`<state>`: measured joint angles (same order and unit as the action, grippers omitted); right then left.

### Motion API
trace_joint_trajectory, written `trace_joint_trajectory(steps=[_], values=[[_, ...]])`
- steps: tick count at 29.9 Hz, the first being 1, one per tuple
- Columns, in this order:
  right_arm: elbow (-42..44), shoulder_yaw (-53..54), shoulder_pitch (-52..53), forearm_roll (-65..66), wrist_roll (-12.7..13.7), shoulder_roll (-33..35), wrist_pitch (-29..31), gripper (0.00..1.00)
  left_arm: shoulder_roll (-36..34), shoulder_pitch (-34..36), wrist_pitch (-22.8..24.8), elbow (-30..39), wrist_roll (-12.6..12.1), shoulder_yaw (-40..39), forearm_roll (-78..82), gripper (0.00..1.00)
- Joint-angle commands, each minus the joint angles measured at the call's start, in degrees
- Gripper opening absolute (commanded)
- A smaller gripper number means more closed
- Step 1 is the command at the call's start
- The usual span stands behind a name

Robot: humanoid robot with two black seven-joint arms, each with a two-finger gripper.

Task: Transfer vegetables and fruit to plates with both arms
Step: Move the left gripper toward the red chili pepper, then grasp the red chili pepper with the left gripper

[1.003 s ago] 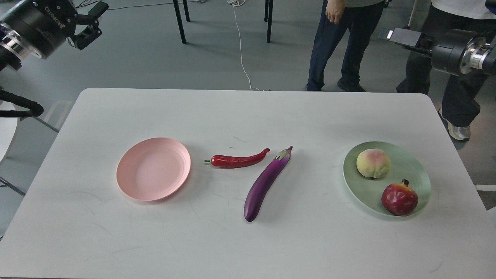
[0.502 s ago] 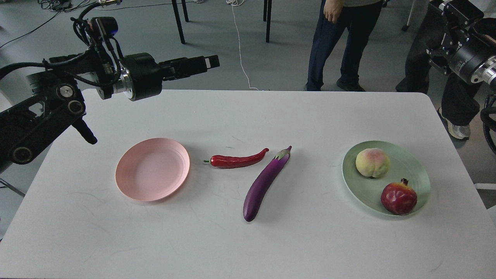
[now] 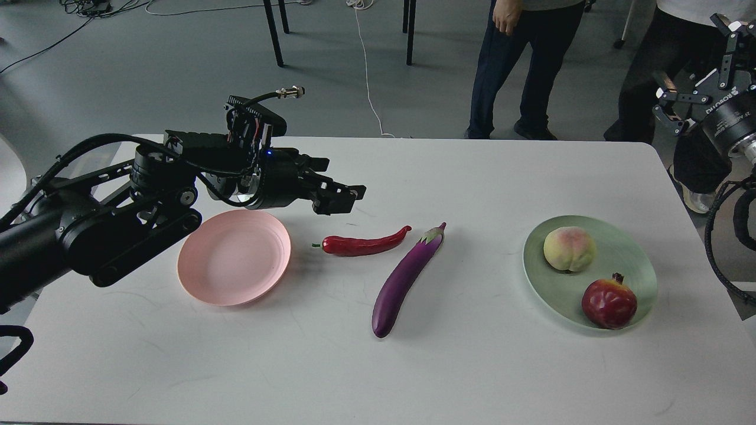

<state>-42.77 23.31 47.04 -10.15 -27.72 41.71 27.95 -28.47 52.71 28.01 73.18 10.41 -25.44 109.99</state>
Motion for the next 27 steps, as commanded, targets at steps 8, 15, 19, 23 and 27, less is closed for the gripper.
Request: trace_joint_trajectory(steps=[8,15,19,23,27], values=[[0.24,13.25,-10.30,-1.54,0.03,-3.83,0.05,0.99,4.38,0.20,-1.90,-4.01,0.57,9.70,10.50,0.83],[0.24,13.34,-10.39,-1.54,0.03,-4.53,0.05,0.99,7.81,0.90,-6.03,-8.84,0.57,14.97,13.05,0.74],[0.24,13.34,-10.39,-1.54,0.03,-5.06,0.05,0.99,9.05,1.16,-8.84,-10.87,0.49,18.75,14.29,0.72],[0.24,13.34,-10.39,-1.54,0.03,-5.15,0.05,0.99,9.14,1.16,-10.34,-11.75,0.40,20.25,14.29,0.69],[0.24,13.26,-10.39,-1.45,0.03,-5.15,0.05,0.99,9.49,1.16,-10.34,-12.19,0.48,20.25,14.11,0.57]])
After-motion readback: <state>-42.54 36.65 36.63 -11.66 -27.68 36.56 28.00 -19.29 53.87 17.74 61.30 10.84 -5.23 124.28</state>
